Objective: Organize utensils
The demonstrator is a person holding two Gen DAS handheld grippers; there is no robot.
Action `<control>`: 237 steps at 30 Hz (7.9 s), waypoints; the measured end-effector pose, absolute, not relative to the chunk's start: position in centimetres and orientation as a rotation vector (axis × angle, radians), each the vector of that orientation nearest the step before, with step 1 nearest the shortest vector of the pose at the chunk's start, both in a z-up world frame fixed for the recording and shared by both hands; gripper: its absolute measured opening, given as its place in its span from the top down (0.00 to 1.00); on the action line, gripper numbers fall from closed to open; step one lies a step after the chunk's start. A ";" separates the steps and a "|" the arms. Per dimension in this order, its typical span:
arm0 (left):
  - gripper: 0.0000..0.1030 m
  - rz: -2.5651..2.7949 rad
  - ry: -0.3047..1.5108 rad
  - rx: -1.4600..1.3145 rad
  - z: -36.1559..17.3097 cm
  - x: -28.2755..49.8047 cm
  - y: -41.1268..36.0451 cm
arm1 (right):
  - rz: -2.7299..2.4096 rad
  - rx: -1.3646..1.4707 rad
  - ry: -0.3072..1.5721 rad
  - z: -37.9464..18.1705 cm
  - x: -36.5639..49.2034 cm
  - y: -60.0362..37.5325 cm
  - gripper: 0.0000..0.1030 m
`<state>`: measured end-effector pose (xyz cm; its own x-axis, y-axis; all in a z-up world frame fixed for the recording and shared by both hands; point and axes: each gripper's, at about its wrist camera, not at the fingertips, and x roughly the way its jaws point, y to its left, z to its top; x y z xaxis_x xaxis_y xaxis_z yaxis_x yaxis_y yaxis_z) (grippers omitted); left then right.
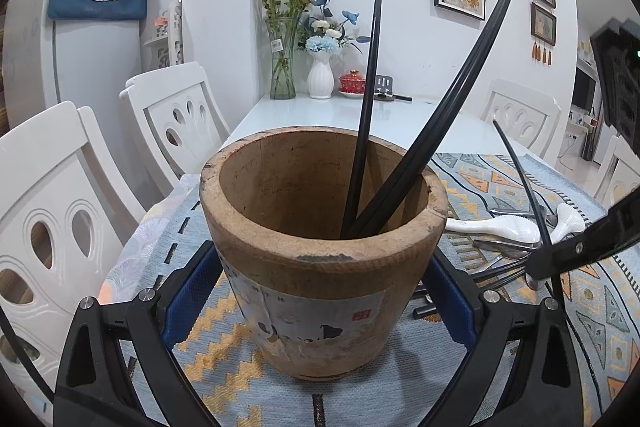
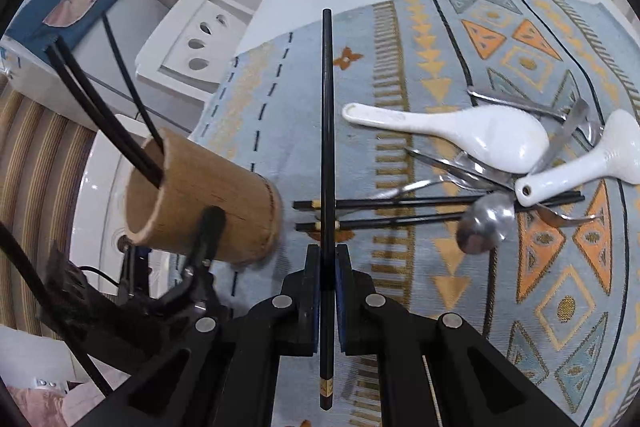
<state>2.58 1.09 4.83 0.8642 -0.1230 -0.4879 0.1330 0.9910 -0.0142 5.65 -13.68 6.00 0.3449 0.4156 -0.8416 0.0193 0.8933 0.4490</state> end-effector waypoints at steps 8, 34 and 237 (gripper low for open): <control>0.05 -0.134 0.510 0.021 4.8 2.6 1.1 | 0.282 0.421 1.121 9.6 6.6 -13.9 0.95; 0.05 -0.140 0.526 0.015 4.5 2.8 0.9 | 0.586 0.265 0.677 23.5 7.3 -7.5 0.95; 0.04 -0.202 0.607 -0.048 3.6 4.4 2.3 | 0.088 0.679 1.301 3.4 5.7 -19.7 0.95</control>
